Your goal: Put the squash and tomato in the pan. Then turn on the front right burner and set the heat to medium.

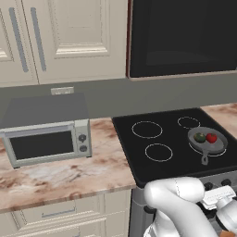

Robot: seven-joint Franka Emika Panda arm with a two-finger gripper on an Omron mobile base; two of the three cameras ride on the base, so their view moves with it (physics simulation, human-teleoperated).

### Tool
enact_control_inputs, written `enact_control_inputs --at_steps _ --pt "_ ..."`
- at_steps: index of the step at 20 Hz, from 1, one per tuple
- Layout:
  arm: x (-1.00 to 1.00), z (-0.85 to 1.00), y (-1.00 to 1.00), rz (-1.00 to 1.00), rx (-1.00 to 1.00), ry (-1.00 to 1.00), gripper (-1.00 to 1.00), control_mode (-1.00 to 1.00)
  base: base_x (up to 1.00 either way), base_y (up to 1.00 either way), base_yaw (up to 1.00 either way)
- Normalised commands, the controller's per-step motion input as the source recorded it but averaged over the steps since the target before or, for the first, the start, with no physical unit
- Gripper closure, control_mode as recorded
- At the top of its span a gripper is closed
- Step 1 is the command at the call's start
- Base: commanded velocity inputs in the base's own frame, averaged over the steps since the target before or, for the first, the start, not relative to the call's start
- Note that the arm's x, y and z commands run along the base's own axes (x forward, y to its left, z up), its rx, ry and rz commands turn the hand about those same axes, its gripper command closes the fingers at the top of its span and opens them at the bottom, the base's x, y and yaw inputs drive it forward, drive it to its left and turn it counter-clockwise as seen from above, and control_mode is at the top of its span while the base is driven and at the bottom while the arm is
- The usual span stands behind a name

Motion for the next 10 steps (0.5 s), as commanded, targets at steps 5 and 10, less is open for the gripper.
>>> enact_control_inputs --at_steps 5,10 --pt "0.0 -0.1 0.0 0.0 -0.08 -0.03 1.0 -1.0 0.0 0.0 0.0" --pt "0.0 -0.07 0.0 0.0 -0.16 -0.01 1.0 -1.0 0.0 0.0 0.0"
